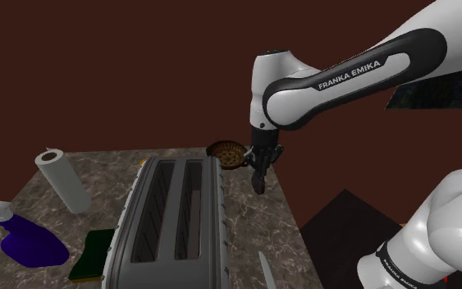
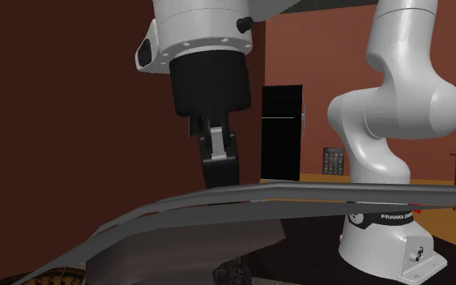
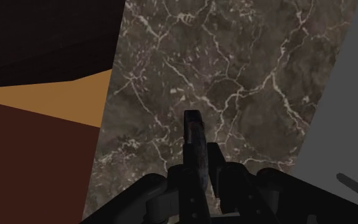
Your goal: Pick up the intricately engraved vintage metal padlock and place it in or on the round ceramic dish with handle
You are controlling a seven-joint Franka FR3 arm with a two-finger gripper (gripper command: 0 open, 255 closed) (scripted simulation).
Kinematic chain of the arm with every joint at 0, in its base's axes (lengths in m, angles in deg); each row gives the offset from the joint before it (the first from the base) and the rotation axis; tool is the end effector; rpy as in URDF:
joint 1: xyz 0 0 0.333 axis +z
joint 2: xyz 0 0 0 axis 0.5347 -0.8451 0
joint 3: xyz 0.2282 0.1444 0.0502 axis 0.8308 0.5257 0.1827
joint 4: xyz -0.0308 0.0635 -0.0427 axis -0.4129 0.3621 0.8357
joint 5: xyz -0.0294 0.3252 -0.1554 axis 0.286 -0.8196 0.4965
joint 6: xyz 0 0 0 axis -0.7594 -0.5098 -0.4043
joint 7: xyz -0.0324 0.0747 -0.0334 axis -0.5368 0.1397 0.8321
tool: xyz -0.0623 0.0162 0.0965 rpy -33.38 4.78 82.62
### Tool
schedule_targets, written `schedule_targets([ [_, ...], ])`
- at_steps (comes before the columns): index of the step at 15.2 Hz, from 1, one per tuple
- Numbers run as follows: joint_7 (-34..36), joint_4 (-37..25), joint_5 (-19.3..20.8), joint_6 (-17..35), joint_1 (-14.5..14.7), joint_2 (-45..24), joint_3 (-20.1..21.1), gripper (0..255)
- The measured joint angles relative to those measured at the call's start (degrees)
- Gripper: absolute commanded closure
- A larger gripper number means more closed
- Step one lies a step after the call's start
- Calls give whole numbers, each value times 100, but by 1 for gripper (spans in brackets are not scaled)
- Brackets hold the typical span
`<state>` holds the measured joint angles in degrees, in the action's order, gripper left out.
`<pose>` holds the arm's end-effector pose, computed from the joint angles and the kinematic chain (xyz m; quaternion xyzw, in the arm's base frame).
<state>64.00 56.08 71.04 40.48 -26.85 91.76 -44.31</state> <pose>0.4012 0.1456 0.3407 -0.9904 0.1260 0.0575 0.0001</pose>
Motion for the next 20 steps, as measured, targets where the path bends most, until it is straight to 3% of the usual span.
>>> schedule_targets([
  [15,9,-726,-20,-1225,-1,505,-79,255],
  [20,-65,-1723,198,-1487,-146,-251,-164,255],
])
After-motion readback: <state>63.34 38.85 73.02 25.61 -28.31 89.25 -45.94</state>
